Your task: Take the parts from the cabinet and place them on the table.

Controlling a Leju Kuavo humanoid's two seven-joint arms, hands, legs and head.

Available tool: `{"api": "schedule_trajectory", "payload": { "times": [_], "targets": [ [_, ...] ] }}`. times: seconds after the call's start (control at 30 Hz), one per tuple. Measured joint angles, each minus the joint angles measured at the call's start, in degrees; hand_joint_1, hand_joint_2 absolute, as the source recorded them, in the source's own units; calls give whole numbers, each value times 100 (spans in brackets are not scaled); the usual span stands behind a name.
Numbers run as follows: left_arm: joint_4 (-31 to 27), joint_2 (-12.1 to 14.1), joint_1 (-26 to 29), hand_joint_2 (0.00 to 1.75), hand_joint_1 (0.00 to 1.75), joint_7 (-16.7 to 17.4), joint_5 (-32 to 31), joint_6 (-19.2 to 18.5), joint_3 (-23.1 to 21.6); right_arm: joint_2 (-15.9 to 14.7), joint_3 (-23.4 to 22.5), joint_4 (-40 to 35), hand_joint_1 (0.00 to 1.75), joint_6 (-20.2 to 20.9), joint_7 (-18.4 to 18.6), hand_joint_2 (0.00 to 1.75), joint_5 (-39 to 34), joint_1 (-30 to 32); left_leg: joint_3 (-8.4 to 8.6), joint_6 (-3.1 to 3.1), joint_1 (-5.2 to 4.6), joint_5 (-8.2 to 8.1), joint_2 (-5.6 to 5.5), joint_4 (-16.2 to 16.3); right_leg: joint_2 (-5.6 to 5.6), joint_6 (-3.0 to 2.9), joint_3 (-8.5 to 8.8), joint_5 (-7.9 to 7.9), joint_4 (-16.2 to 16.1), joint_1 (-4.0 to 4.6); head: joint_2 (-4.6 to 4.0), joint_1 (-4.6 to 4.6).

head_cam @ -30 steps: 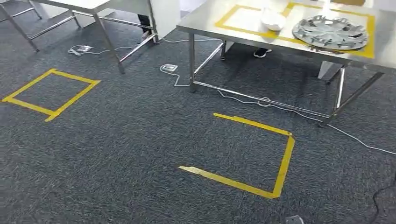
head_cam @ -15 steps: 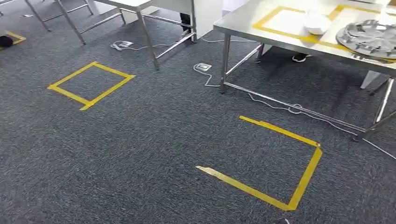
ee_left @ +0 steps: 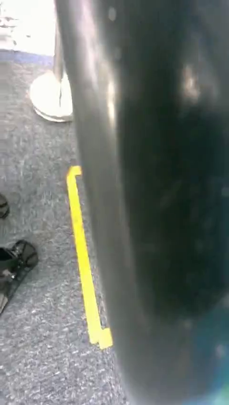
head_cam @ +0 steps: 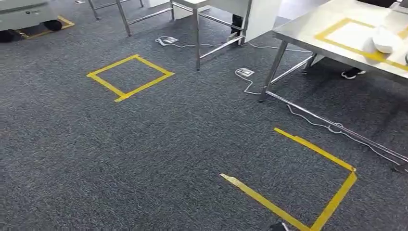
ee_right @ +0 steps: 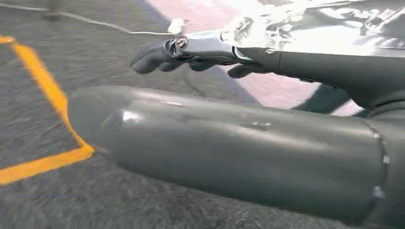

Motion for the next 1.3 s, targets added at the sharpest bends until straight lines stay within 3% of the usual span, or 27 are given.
{"api": "schedule_trajectory", "payload": {
  "times": [0.03, 0.07, 0.1, 0.13, 0.17, 0.27, 0.3, 0.33, 0.37, 0.4, 0.47, 0.5, 0.53, 0.57, 0.63, 0.67, 0.7, 0.83, 0.9, 0.97, 1.0, 1.03, 1.07, 1.13, 1.17, 1.2, 1.3],
  "targets": [
    [0, 0, 0, 0, 0, -30, 0, 0, 0, -11, 15, 26, 0, 2, -17, 0, -24, 0, 10, 0, -10, 0, -77, 0, 9, -15, -50, 122, -5, 0, 0, -4],
    [0, 0, -7, 0, 0, -78, -17, -15, 0, -24, 20, 50, 0, 4, -28, 0, -37, -10, 26, -1, -18, -1, -166, 1, 22, -40, 36, 396, -307, 1, 0, -4],
    [0, 0, -17, 0, 0, -114, -57, -46, 4, -28, 24, 68, 0, 4, -31, 0, -37, -23, 40, -3, -20, -2, -240, 1, 59, -62, 206, 680, -744, 1, 0, -4],
    [2, 0, -32, 0, 0, -166, -127, -85, 9, -37, 35, 81, 0, 2, -28, 0, -37, -33, 58, -13, -22, -8, -322, 1, 193, -98, 456, 995, -1348, 0, 0, -2],
    [2, 0, -52, 0, 0, -192, -159, -118, 15, -57, 46, 100, 0, 2, -26, 0, -35, -45, 48, -24, -17, -8, -372, 0, 490, -129, 595, 1006, -1659, -8, 0, -4],
    [2, 2, -74, 0, 0, -219, -208, -140, 17, -59, 79, 140, 0, -20, -26, 0, -31, -68, -45, -139, -4, 10, -543, 23, 412, -143, 677, 969, -1770, 8, 0, 0],
    [7, 2, -67, 0, 0, -223, -208, -140, 20, -59, 92, 155, 0, -24, -26, 0, -31, -78, -53, -179, 9, 30, -607, 10, 358, -168, 674, 982, -1774, 21, 0, -13],
    [4, 4, -68, 0, 0, -227, -210, -140, 33, -59, 109, 164, 0, -26, -24, 0, -35, -78, -49, -209, 2, 20, -635, 25, 278, -219, 692, 1019, -1841, -37, 0, -11],
    [7, 4, -58, 0, 0, -232, -216, -140, 35, -68, 120, 168, 0, -26, -26, 0, -31, -82, -93, -234, -14, -97, -343, 144, 202, -239, 710, 1031, -1862, -29, 0, -9],
    [7, 4, -71, 0, 0, -260, -256, -162, 35, -70, 125, 173, 0, -41, -24, 0, -31, -82, -243, -266, -9, -331, -106, 469, 138, -269, 712, 1028, -1868, -23, 0, -90],
    [7, 7, -107, 0, 0, -321, -376, -241, 33, -70, 129, 201, 0, -48, -4, 0, -28, -64, -710, -323, 13, -813, 48, 1446, -52, -286, 707, 1012, -1862, -7, 0, -92],
    [9, 7, -113, 0, 0, -352, -435, -278, 33, -72, 135, 212, 0, -48, 11, 0, -28, -62, -874, -341, 27, -907, 55, 1784, -140, -288, 704, 1004, -1861, -3, 0, -87],
    [15, 7, -112, 0, 0, -380, -472, -303, 37, -72, 146, 218, 0, -44, 28, 0, -28, -67, -902, -353, 37, -852, 56, 1841, -222, -287, 705, 993, -1861, -3, 0, -87],
    [20, 7, -111, 0, 0, -389, -498, -325, 46, -72, 157, 227, 0, -42, 42, 0, -28, -79, -798, -354, 38, -672, 65, 1650, -294, -281, 704, 978, -1861, -3, 0, -92],
    [22, 9, -111, 0, 0, -415, -566, -389, 61, -72, 166, 245, 0, -28, 59, 0, -22, -109, -250, -320, 36, -147, 187, 647, -426, -257, 736, 935, -1862, -3, 0, -92],
    [24, 7, -116, 0, 0, -435, -605, -430, 68, -72, 170, 258, 0, -20, 70, 0, -20, -129, 24, -278, 17, -18, 427, 176, -475, -235, 778, 917, -1861, 4, 0, -90],
    [24, 7, -144, 0, 0, -450, -645, -468, 66, -72, 179, 262, 0, -2, 81, 0, -15, -135, 83, -248, -26, -89, 520, -3, -521, -187, 785, 870, -1828, 59, 0, -103],
    [46, 2, -134, 0, 0, -546, -978, -803, 129, -79, 238, 282, 0, 135, 173, 0, 37, -214, 53, -104, -20, -16, 293, -48, -678, -62, 917, 867, -1887, 33, 0, -99],
    [50, 0, -152, 0, 0, -625, -1159, -990, 157, -96, 286, 284, 0, 186, 221, 0, 72, -246, 56, -61, 20, 13, 212, -71, -148, -22, 724, 582, -1527, 6, 0, -61],
    [68, 0, -190, 0, 0, -688, -1276, -1114, 177, -118, 313, 288, 0, 230, 254, 0, 74, -231, 42, -40, 17, 8, 93, -70, -13, 1, 249, 125, -516, -1, 0, -59],
    [76, 0, -198, 0, 0, -699, -1289, -1139, 179, -118, 317, 293, 0, 245, 260, 0, 74, -222, 43, -36, 13, 5, 26, -68, 1, 9, 28, 3, -103, 1, 0, -50],
    [90, 0, -196, 0, 0, -699, -1307, -1154, 184, -120, 321, 297, 0, 247, 267, 0, 74, -217, 52, -36, 12, 4, -43, -67, 8, 10, -89, 27, 63, 1, 0, -59],
    [103, 0, -198, 0, 0, -699, -1327, -1161, 190, -124, 328, 299, 0, 249, 269, 0, 74, -217, 68, -36, 13, 0, -132, -65, 10, 5, -59, 226, -81, 0, 0, -55],
    [118, 0, -204, 0, 0, -699, -1329, -1163, 197, -140, 354, 302, 0, 249, 269, 0, 74, -231, 116, -63, 22, -22, -302, -58, 85, -10, 337, 849, -1057, -15, 0, -52],
    [122, 0, -206, 0, 0, -699, -1331, -1165, 201, -144, 356, 302, 0, 249, 269, 0, 74, -236, 123, -89, 24, -39, -367, -51, 309, -15, 542, 1084, -1550, -40, 0, -46],
    [129, 0, -215, 0, 0, -704, -1347, -1180, 208, -155, 358, 304, 0, 256, 271, 0, 74, -237, 93, -120, -4, -55, -416, -27, 651, -25, 598, 978, -1675, -70, 0, -48],
    [149, 2, -227, 0, 0, -804, -1502, -1305, 219, -155, 398, 310, 0, 319, 267, 0, 77, -232, -19, -239, 48, -5, -634, -3, 508, -76, 673, 934, -1751, -45, 0, -52]
  ]
}}
